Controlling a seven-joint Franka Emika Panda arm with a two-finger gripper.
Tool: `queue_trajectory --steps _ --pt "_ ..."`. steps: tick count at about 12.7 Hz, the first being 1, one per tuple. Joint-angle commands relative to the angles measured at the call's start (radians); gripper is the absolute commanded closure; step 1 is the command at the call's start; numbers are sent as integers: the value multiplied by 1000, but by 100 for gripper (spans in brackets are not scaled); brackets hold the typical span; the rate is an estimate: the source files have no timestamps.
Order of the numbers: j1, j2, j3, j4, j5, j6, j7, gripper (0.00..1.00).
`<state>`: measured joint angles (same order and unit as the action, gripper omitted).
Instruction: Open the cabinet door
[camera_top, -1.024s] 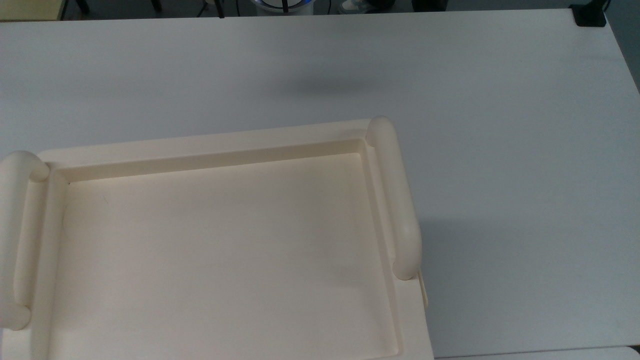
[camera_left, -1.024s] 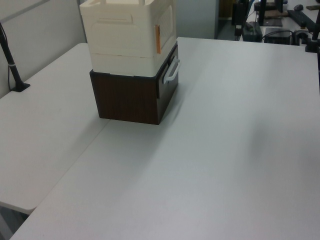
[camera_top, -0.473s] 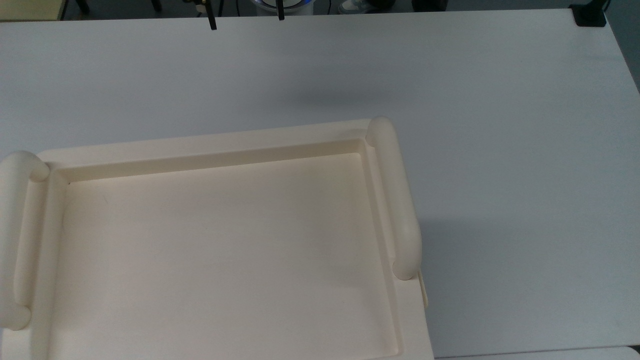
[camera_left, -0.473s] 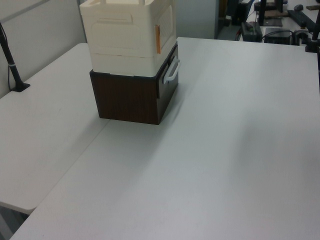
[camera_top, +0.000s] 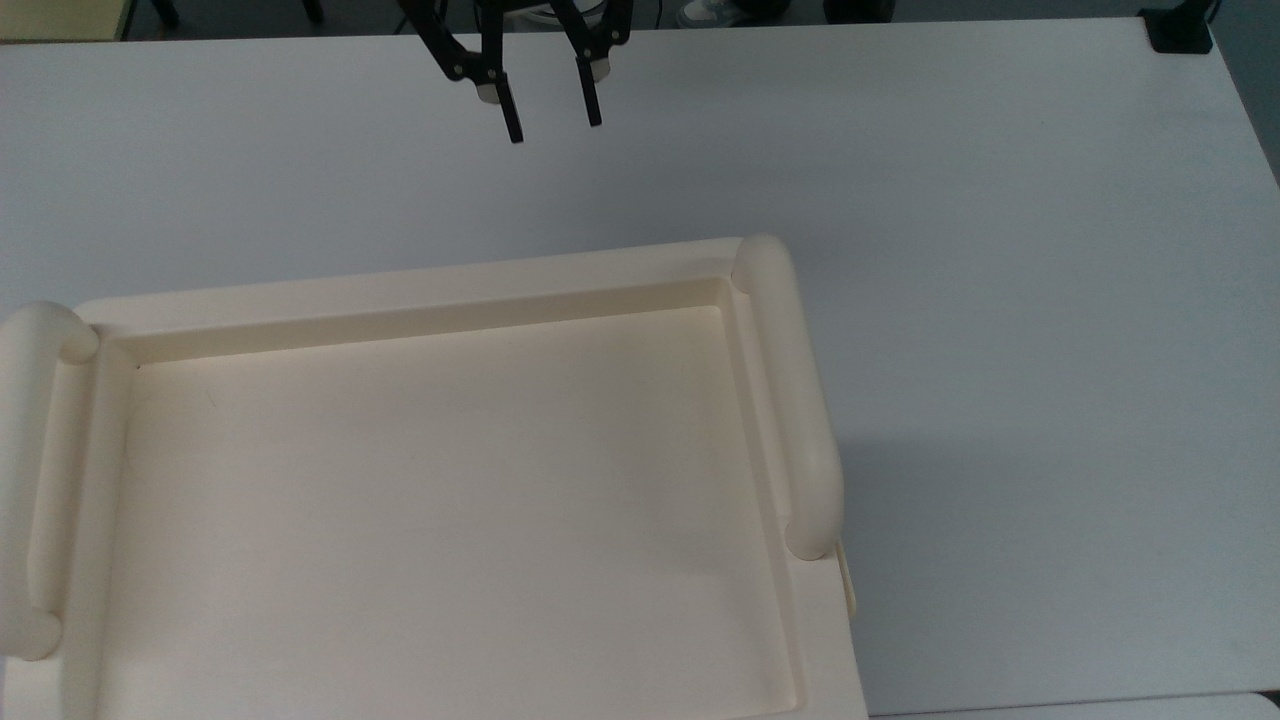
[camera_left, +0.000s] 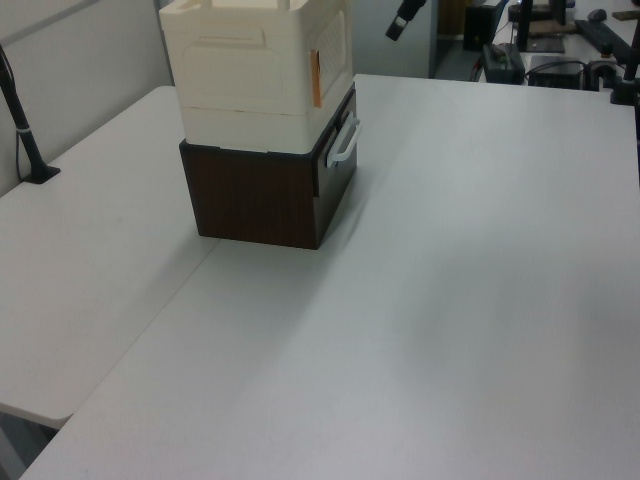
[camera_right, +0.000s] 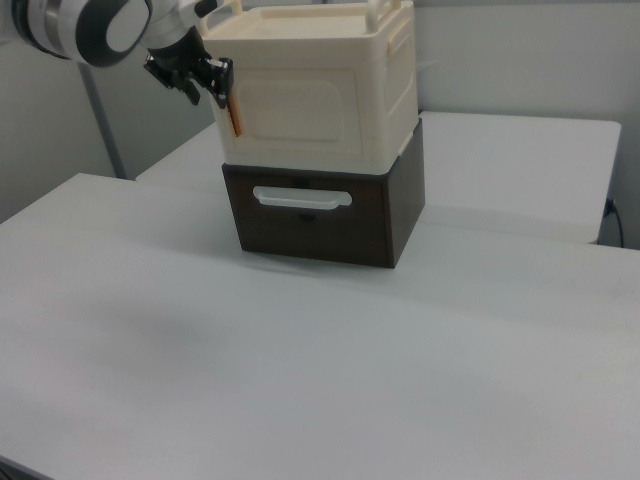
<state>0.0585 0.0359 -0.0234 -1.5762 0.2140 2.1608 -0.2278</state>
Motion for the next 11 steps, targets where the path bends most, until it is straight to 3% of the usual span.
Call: queue_trajectory --steps 1,11 --pt "32 33 0 -2 21 128 10 50" --pt "104 176 2 1 12 482 45 50"
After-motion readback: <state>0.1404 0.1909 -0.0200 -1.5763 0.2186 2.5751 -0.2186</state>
